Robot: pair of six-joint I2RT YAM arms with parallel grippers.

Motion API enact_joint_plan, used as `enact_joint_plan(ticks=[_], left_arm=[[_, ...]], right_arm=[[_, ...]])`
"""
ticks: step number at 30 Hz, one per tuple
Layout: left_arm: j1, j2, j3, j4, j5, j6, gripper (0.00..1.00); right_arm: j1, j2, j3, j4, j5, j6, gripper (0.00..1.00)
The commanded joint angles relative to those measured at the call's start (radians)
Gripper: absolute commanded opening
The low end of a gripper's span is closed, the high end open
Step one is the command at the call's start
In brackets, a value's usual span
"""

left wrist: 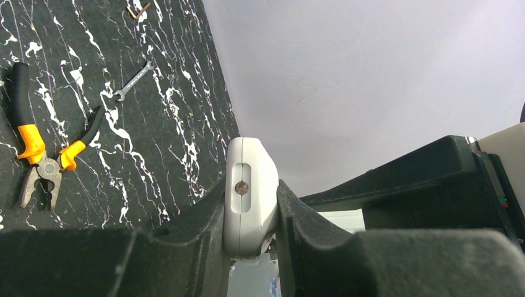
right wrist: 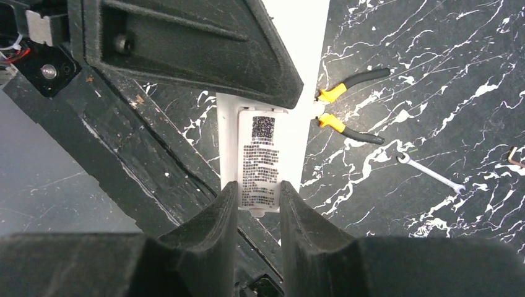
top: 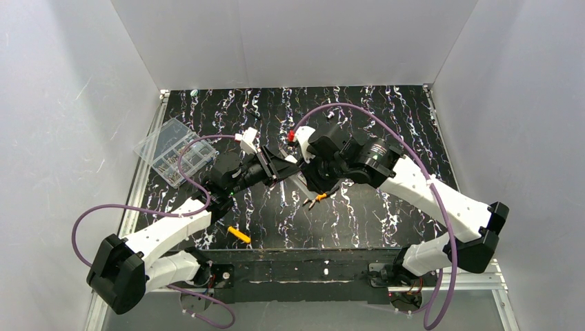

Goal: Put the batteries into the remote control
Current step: Load the battery cover into the remote control.

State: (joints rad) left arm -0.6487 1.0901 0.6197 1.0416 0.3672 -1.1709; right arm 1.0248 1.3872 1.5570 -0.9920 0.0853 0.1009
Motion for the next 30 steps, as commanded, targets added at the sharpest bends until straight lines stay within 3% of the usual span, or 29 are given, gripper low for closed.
enact_joint_plan(ticks=[1, 21, 30], left_arm=[[-0.005, -0.019, 0.047, 0.083, 0.034, 0.004, 0.0], [-0.006, -0.023, 0.052, 0.079, 0.033, 0.005, 0.0], [-0.006, -0.023, 0.051, 0.077, 0.033, 0.003, 0.0]], right_arm=[[-0.005, 0.008, 0.052, 0.03, -0.029, -0.01, 0.24], [-0.005, 0.057, 0.084, 0.0, -0.017, -0.006, 0.26], [-0.005, 0.058, 0.084, 0.001, -0.012, -0.003, 0.42]])
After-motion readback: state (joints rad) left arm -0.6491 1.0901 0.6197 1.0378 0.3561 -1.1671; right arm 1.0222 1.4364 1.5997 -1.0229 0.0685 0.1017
